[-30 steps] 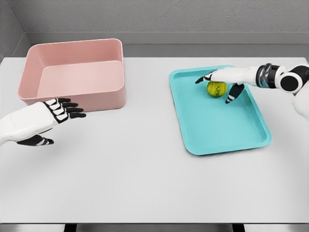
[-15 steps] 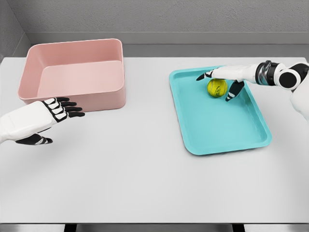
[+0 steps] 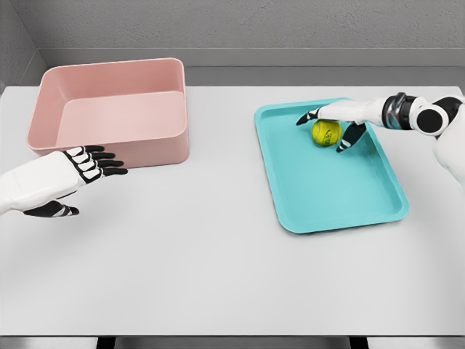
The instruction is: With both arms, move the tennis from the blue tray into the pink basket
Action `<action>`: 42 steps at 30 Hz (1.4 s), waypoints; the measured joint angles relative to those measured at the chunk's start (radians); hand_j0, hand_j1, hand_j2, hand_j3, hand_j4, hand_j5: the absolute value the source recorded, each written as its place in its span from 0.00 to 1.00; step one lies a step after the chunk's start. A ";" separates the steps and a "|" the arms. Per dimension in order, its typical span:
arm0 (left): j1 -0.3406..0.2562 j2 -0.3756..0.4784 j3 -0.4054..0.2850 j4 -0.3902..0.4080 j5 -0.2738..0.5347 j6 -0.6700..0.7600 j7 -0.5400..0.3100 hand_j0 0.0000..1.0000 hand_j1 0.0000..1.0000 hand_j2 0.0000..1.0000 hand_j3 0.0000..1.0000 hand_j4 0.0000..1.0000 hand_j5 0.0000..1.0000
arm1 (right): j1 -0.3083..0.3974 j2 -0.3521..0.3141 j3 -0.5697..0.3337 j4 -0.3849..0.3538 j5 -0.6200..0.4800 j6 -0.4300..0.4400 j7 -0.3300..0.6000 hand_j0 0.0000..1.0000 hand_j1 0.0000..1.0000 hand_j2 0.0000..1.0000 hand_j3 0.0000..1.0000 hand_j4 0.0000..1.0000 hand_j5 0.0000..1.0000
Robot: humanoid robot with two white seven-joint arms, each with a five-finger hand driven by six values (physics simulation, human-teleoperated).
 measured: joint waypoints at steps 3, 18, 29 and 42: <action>0.000 0.000 0.000 0.000 0.000 0.000 0.000 1.00 1.00 1.00 1.00 1.00 1.00 | 0.000 0.002 0.000 0.003 0.001 0.000 0.000 0.79 0.79 0.79 0.79 0.79 0.79; -0.002 0.000 0.000 0.000 0.000 0.000 0.000 1.00 1.00 1.00 1.00 1.00 1.00 | -0.002 0.001 -0.004 0.002 0.001 0.000 0.000 0.56 0.56 0.56 0.56 0.56 0.56; -0.003 0.000 0.000 0.000 0.001 0.000 0.000 1.00 1.00 1.00 1.00 1.00 1.00 | -0.012 -0.003 -0.006 -0.025 0.000 0.000 0.000 0.49 0.49 0.49 0.49 0.49 0.49; -0.003 0.002 0.000 0.000 0.002 0.000 0.000 1.00 1.00 1.00 1.00 1.00 1.00 | -0.002 -0.037 -0.027 -0.094 -0.005 0.000 0.000 0.39 0.39 0.39 0.39 0.39 0.39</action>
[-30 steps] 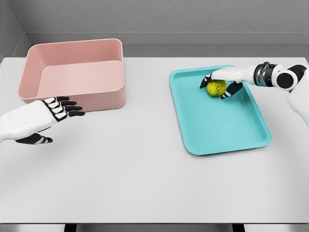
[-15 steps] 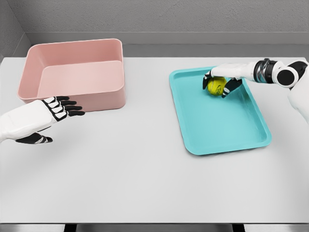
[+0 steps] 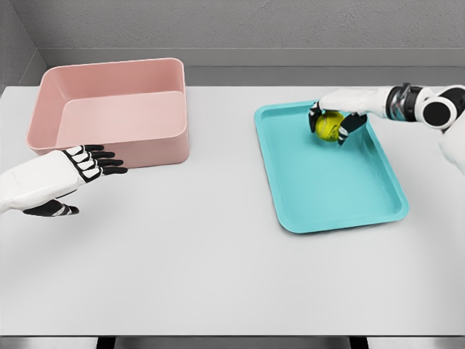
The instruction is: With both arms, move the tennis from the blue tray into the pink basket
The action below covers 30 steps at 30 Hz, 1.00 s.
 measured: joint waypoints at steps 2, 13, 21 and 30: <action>0.000 0.001 0.000 0.000 0.000 0.000 0.000 1.00 1.00 1.00 1.00 1.00 1.00 | 0.002 -0.010 -0.006 -0.027 0.000 0.000 0.000 0.39 0.39 0.39 0.39 0.39 0.39; 0.000 0.001 0.000 0.000 -0.002 0.000 0.000 1.00 1.00 1.00 1.00 1.00 1.00 | 0.026 -0.036 -0.012 -0.181 -0.004 0.000 0.000 0.39 0.39 0.39 0.39 0.39 0.39; 0.000 0.000 -0.001 -0.001 -0.002 0.000 0.000 1.00 1.00 1.00 1.00 1.00 1.00 | 0.044 -0.050 -0.010 -0.264 -0.001 0.000 0.000 0.38 0.38 0.38 0.38 0.38 0.38; 0.000 0.002 0.000 0.000 -0.005 0.000 0.000 1.00 1.00 1.00 1.00 1.00 1.00 | 0.080 -0.077 -0.009 -0.388 -0.002 0.000 0.000 0.38 0.38 0.38 0.38 0.38 0.38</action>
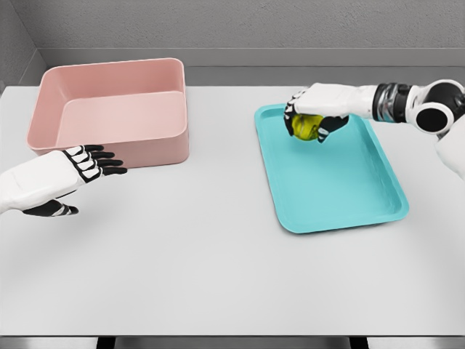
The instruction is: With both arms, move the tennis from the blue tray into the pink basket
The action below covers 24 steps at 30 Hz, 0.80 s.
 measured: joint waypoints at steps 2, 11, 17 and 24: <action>0.000 0.001 0.000 0.000 0.000 0.000 0.000 1.00 1.00 1.00 1.00 1.00 1.00 | 0.011 -0.003 0.001 -0.032 0.002 0.000 0.000 0.38 0.38 0.38 0.38 0.38 0.38; 0.003 0.006 0.002 0.000 0.001 0.000 0.000 1.00 1.00 1.00 1.00 1.00 1.00 | 0.035 -0.006 0.010 -0.142 0.007 0.000 0.000 0.38 0.38 0.38 0.38 0.38 0.38; 0.002 0.006 0.002 0.000 0.001 0.000 0.000 1.00 1.00 1.00 1.00 1.00 1.00 | 0.054 -0.004 0.023 -0.208 0.010 0.000 0.000 0.38 0.38 0.38 0.38 0.38 0.38; 0.002 0.007 0.002 0.000 0.001 0.000 0.000 1.00 1.00 1.00 1.00 1.00 1.00 | 0.061 0.000 0.032 -0.273 0.011 0.000 0.000 0.38 0.38 0.38 0.38 0.38 0.38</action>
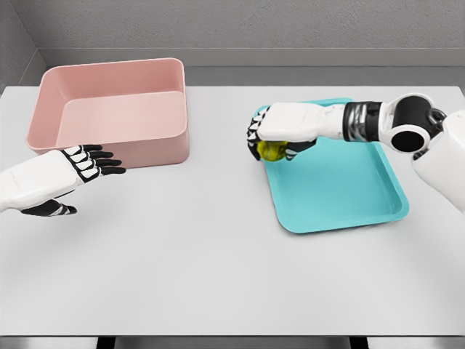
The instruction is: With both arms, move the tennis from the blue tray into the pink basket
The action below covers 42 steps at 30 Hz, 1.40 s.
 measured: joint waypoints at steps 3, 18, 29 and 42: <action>0.000 0.000 0.000 0.000 0.000 0.000 0.000 1.00 1.00 1.00 1.00 1.00 1.00 | 0.021 0.005 0.013 -0.027 0.001 0.000 0.000 0.36 0.36 0.36 0.36 0.36 0.36; 0.000 0.002 0.008 0.000 0.002 0.000 0.000 1.00 1.00 1.00 1.00 1.00 1.00 | 0.028 0.087 0.055 -0.050 0.039 0.000 0.000 0.36 0.36 0.36 0.36 0.36 0.36; 0.000 0.003 0.008 0.001 -0.001 0.000 0.000 1.00 1.00 1.00 1.00 1.00 1.00 | 0.029 0.188 0.097 -0.043 0.083 -0.001 0.000 0.36 0.36 0.36 0.36 0.36 0.36; 0.000 0.011 0.004 0.001 -0.001 0.000 0.000 1.00 1.00 1.00 1.00 1.00 1.00 | 0.031 0.288 0.110 0.069 0.137 0.000 0.000 0.36 0.36 0.36 0.36 0.36 0.36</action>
